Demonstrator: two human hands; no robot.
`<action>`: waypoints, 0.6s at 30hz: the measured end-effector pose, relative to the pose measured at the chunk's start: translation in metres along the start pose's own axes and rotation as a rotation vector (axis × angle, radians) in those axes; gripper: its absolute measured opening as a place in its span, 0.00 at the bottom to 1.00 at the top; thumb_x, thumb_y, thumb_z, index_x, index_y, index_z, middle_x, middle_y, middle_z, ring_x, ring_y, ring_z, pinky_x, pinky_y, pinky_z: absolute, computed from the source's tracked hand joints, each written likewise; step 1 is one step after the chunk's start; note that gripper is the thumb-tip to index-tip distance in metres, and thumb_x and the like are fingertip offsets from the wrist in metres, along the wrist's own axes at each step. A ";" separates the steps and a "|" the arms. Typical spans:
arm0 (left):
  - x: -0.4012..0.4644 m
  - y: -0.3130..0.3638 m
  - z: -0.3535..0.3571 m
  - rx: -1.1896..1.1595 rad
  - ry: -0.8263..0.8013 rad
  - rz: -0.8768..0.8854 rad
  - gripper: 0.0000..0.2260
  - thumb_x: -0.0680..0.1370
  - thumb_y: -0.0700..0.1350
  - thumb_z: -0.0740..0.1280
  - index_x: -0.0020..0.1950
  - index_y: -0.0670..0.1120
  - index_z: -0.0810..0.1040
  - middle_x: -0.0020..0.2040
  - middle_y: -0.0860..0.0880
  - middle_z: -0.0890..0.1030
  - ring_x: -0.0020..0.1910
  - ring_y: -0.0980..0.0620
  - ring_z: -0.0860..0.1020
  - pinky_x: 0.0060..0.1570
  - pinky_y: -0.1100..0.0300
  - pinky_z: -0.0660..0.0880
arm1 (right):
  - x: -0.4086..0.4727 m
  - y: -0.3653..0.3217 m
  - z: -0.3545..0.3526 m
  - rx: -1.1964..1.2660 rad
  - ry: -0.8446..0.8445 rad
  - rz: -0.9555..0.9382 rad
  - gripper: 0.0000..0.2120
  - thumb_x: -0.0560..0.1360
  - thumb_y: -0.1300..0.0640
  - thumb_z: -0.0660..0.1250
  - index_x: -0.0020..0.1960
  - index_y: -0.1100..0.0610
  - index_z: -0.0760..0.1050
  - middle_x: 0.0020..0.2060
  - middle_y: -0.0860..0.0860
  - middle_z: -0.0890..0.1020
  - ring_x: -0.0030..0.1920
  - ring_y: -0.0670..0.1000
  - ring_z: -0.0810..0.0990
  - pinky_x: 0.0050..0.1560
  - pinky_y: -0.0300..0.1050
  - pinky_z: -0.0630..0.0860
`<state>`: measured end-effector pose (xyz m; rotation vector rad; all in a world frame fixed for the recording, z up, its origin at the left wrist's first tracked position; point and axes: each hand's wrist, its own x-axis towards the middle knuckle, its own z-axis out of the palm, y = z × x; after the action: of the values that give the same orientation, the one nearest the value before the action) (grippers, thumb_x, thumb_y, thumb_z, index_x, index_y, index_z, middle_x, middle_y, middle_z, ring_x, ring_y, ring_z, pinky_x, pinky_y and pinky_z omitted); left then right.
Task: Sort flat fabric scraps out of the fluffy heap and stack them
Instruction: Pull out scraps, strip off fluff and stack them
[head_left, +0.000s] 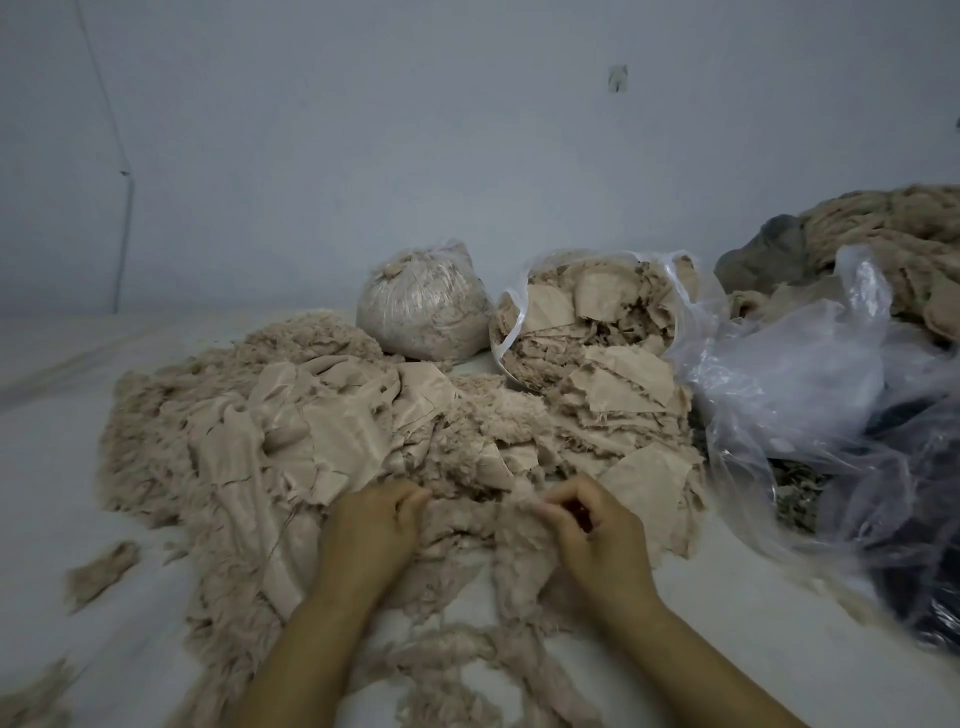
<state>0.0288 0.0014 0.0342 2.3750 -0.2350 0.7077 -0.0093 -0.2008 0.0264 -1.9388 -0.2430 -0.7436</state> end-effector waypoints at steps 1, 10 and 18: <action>-0.001 0.002 0.001 -0.037 -0.027 0.039 0.07 0.78 0.45 0.65 0.50 0.50 0.83 0.43 0.52 0.83 0.43 0.51 0.80 0.46 0.55 0.75 | 0.001 -0.001 0.000 0.026 0.007 0.014 0.10 0.74 0.65 0.70 0.39 0.52 0.77 0.35 0.45 0.80 0.39 0.43 0.77 0.38 0.29 0.69; -0.010 0.021 0.020 -0.316 -0.580 0.157 0.10 0.78 0.42 0.65 0.56 0.54 0.79 0.38 0.59 0.79 0.36 0.66 0.74 0.42 0.67 0.71 | -0.002 -0.005 0.007 0.340 -0.035 0.159 0.12 0.79 0.64 0.59 0.51 0.48 0.73 0.49 0.43 0.79 0.53 0.48 0.77 0.55 0.39 0.74; -0.013 0.042 0.016 -1.140 -0.720 -0.581 0.19 0.77 0.52 0.66 0.58 0.38 0.78 0.50 0.36 0.82 0.45 0.42 0.81 0.42 0.53 0.80 | -0.012 -0.011 0.006 0.273 -0.261 0.002 0.10 0.73 0.55 0.68 0.54 0.45 0.74 0.44 0.40 0.81 0.44 0.38 0.79 0.45 0.29 0.73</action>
<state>0.0107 -0.0415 0.0397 1.3469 -0.1580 -0.4995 -0.0213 -0.1884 0.0259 -1.7700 -0.4766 -0.4283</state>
